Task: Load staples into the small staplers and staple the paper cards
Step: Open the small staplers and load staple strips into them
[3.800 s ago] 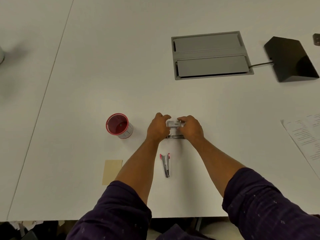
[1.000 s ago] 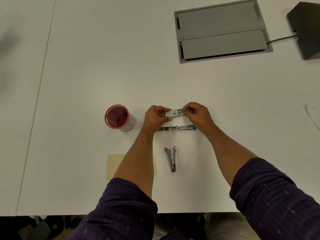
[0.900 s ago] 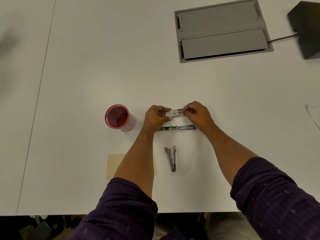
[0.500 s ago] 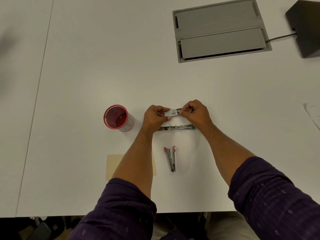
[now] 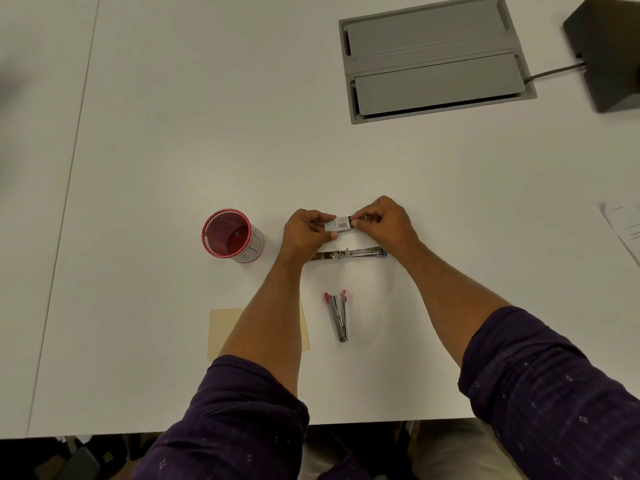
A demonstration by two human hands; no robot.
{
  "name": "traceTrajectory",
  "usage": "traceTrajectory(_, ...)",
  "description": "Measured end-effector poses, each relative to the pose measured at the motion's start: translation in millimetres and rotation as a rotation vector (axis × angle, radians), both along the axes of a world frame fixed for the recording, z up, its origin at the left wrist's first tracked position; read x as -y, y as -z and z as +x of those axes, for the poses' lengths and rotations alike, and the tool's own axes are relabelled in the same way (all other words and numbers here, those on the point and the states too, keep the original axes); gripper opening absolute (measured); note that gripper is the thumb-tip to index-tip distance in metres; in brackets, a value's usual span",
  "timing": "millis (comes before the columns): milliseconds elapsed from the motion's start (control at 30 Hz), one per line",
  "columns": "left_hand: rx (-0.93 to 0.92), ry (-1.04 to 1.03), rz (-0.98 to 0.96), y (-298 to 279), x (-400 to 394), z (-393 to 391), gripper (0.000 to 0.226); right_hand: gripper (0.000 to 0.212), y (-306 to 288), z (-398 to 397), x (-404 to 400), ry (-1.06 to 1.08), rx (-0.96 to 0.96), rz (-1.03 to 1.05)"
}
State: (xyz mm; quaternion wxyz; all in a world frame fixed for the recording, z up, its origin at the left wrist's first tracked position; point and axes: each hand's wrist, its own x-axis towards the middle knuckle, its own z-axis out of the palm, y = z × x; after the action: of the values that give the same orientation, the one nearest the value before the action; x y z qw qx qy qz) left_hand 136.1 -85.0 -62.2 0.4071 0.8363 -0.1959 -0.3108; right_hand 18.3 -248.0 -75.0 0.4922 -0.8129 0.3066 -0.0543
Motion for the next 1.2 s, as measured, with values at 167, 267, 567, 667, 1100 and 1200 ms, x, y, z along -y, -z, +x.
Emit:
traceTrajectory(167, -0.002, -0.012, -0.002, -1, 1, -1, 0.038, 0.003, -1, 7, 0, -0.061, -0.062, -0.07)
traceTrajectory(267, -0.004, -0.024, -0.002, -1, 1, -2, 0.038, 0.002, 2, 10, -1, -0.08, -0.08, -0.118)
traceTrajectory(567, -0.008, -0.024, -0.003, -1, 1, -3, 0.039, 0.008, 3, 13, -3, -0.166, -0.153, -0.24)
traceTrajectory(667, 0.0, -0.022, -0.008, -1, 1, -4, 0.039, 0.008, 2, 9, 1, -0.171, -0.142, -0.217)
traceTrajectory(1100, -0.009, -0.021, -0.009, -2, 2, -2, 0.038, 0.01, -7, -5, 1, 0.056, -0.076, 0.035)
traceTrajectory(1200, 0.001, -0.016, -0.012, -2, 2, -2, 0.038, 0.009, -9, -6, 1, 0.038, -0.079, 0.046)
